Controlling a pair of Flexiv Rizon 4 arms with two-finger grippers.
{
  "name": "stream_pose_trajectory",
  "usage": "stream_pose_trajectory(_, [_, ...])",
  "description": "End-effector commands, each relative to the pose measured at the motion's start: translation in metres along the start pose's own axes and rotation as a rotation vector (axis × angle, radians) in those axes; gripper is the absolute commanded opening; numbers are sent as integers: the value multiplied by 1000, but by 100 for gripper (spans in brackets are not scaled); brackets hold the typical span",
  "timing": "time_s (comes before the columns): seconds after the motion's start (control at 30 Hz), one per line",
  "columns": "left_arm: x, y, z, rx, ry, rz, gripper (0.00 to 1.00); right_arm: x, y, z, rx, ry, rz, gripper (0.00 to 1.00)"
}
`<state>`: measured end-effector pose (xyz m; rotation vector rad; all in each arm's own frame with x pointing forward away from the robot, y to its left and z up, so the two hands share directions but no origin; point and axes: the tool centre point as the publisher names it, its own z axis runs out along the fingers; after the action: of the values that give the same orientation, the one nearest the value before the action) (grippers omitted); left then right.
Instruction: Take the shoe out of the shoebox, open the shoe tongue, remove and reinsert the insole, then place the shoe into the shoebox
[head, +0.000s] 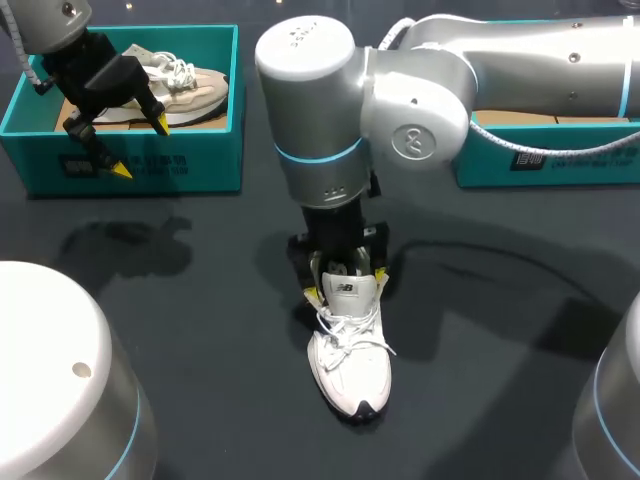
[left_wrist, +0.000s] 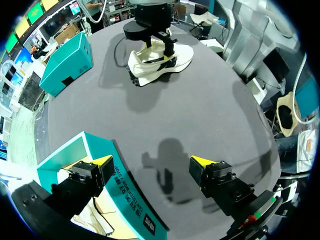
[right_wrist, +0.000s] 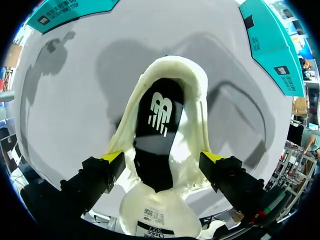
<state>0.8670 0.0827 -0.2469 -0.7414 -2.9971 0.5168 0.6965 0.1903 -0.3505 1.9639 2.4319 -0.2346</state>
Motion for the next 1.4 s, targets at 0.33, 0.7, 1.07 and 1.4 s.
stream_pose_trajectory(0.33, [0, 0, 0, -2, 2, 0, 100, -1, -22, -3, -6, -12, 46, 100])
stream_pose_trajectory(0.7, [0, 0, 0, -2, 2, 0, 100, -3, -35, -13, -5, -47, 97, 100])
stream_pose_trajectory(1.07, [0, 0, 0, -2, 2, 0, 100, -2, -59, -22, 25, -70, 191, 100])
stream_pose_trajectory(1.4, [0, 0, 0, -2, 2, 0, 100, 7, -93, -30, 34, -54, 252, 100])
